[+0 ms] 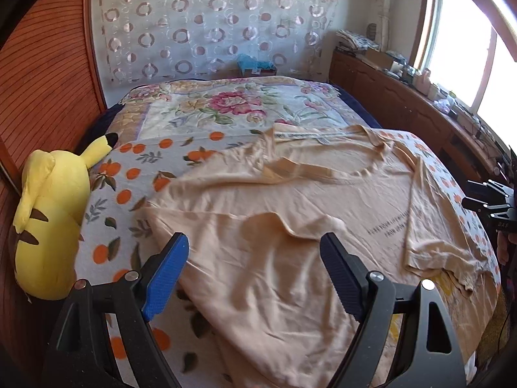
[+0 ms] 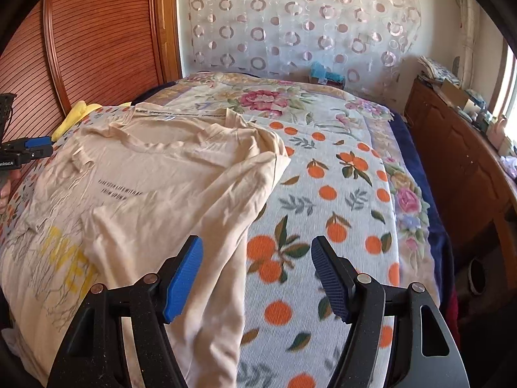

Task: Fold small clothes
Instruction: 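Grasp the shirt side edge with the left gripper while the right grasps the shoulder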

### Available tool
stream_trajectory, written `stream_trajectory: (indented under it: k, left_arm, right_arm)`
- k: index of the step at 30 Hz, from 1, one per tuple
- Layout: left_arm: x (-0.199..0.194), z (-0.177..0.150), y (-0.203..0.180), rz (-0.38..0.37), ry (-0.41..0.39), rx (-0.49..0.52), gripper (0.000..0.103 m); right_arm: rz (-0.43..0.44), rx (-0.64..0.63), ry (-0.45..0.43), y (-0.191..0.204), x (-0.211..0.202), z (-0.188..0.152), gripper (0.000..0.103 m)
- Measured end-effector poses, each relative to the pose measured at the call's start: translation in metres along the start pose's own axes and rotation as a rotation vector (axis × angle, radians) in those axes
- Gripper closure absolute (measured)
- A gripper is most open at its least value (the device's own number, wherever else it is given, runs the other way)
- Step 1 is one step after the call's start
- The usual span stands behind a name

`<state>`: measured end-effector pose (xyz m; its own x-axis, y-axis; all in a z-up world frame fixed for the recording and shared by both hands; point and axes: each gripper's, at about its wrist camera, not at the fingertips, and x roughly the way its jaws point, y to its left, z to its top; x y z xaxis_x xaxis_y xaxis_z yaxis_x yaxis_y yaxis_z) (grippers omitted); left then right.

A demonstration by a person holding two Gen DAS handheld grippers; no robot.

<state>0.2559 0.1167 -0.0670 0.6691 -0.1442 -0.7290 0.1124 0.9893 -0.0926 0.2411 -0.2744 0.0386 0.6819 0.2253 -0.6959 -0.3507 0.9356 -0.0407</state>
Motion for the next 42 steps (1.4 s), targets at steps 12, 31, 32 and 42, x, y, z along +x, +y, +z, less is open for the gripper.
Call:
stream_trajectory:
  k: [12,31,32,42]
  left_arm:
    - [0.039,0.01,0.053,0.059,0.051,-0.067,0.025]
    - [0.053,0.012,0.06,0.071,0.059,-0.063,0.06]
    - [0.054,0.014,0.061,0.074,0.061,-0.066,0.062]
    - [0.021,0.016,0.044,0.0,0.008,-0.063,0.095]
  right_arm:
    - [0.045,0.04,0.074,-0.027,0.079,0.05,0.032]
    - [0.094,-0.028,0.063,-0.013,0.118,0.07,0.068]
    - [0.096,-0.02,0.071,-0.015,0.119,0.072,0.076]
    - [0.103,0.003,-0.017,-0.007,0.085,0.073,0.097]
